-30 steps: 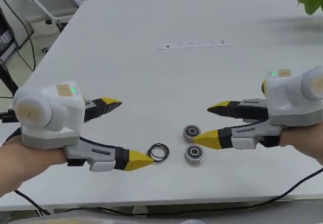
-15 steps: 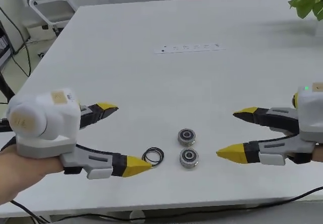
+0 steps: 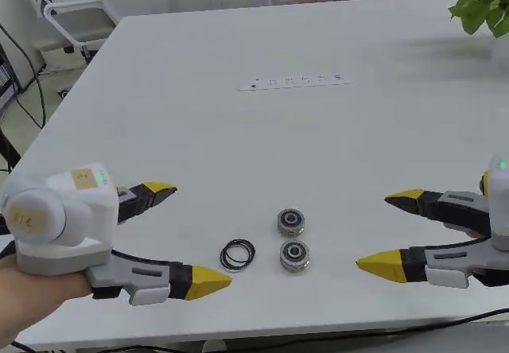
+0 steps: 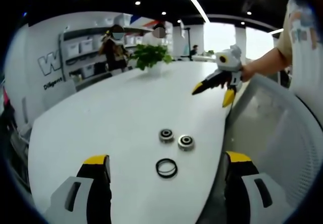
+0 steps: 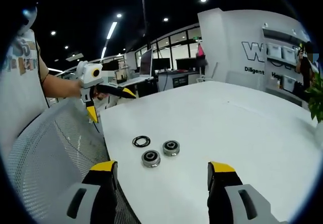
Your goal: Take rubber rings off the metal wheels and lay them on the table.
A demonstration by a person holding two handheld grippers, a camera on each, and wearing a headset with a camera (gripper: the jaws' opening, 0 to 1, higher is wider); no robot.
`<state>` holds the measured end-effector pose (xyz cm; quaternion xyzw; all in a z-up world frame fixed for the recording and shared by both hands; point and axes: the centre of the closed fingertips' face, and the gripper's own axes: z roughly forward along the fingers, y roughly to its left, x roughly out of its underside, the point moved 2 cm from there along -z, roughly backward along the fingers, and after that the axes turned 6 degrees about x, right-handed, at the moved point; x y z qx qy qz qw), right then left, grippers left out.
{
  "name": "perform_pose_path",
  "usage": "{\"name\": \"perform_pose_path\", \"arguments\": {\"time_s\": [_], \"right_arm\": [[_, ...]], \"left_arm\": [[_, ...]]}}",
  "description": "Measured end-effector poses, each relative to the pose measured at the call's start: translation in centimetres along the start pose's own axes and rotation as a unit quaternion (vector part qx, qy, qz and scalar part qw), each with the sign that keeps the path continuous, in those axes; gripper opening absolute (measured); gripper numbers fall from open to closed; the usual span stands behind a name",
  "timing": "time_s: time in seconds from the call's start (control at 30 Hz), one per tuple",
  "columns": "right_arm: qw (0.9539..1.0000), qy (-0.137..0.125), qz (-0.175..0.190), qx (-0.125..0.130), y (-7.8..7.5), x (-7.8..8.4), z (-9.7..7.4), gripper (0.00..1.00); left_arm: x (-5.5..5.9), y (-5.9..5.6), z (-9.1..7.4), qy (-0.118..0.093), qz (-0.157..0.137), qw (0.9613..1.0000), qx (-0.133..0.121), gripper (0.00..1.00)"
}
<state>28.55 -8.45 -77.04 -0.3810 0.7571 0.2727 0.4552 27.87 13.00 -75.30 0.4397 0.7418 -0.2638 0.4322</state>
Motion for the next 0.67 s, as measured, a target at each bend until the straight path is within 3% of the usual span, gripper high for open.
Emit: {"name": "perform_pose_path", "arguments": {"time_s": [0.67], "right_arm": [[1.0,0.001,0.0,-0.001,0.5,0.1,0.2,0.72]], "left_arm": [[0.3,0.4,-1.1,-0.002,-0.006,0.9998,-0.016,0.94]]}}
